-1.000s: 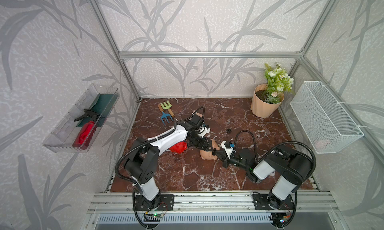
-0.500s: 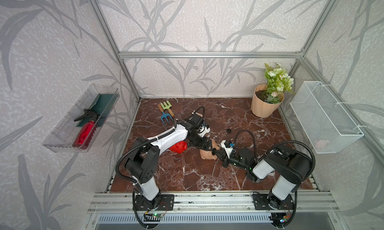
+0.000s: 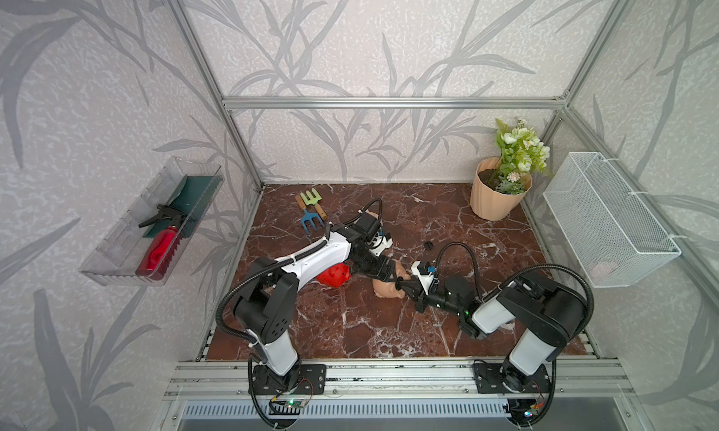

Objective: Close piggy banks
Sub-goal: Insert the knob into the piggy bank, then screw the knob on the piggy bank.

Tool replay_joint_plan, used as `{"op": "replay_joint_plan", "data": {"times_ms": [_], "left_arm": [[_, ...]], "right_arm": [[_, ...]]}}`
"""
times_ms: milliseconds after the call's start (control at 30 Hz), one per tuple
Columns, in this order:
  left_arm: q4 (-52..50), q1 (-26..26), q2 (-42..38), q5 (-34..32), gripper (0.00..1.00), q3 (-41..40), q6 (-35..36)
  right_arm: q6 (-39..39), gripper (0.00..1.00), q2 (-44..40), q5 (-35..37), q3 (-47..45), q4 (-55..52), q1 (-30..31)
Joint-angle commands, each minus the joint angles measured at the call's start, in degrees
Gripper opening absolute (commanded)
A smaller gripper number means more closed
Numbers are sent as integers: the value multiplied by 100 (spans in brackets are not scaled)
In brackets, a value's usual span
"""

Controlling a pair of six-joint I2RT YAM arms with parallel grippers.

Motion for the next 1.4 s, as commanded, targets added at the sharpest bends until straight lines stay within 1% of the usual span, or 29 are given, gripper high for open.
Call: {"op": "replay_joint_plan", "data": {"times_ms": [0, 33, 67, 233, 300, 567, 800, 900, 1267, 1367], "left_arm": [[-122, -48, 165, 143, 87, 118, 101], [-118, -46, 170, 153, 87, 125, 104], [-124, -56, 167, 156, 87, 129, 106], [-120, -53, 166, 170, 87, 126, 90], [-113, -51, 164, 171, 87, 124, 73], [-84, -61, 179, 187, 87, 117, 62], [-51, -66, 165, 205, 86, 104, 43], [-42, -61, 159, 214, 86, 93, 31], [-12, -76, 108, 219, 86, 38, 20], [-14, -75, 92, 221, 86, 29, 17]], "right_arm": [[-520, 0, -17, -18, 71, -388, 32], [-604, 0, -13, -18, 88, -422, 32], [-680, 0, -210, -23, 133, -509, 31], [-1046, 0, -471, -161, 405, -1383, 30], [-1131, 0, -526, -91, 370, -1430, 30], [-1351, 0, -693, -209, 383, -1697, 30], [-1490, 0, -903, -231, 536, -2167, 30], [-1403, 0, -956, -294, 645, -2385, 30], [-420, 0, -1080, -413, 723, -2518, 30], [-232, 0, -1114, -413, 829, -2771, 34]]}}
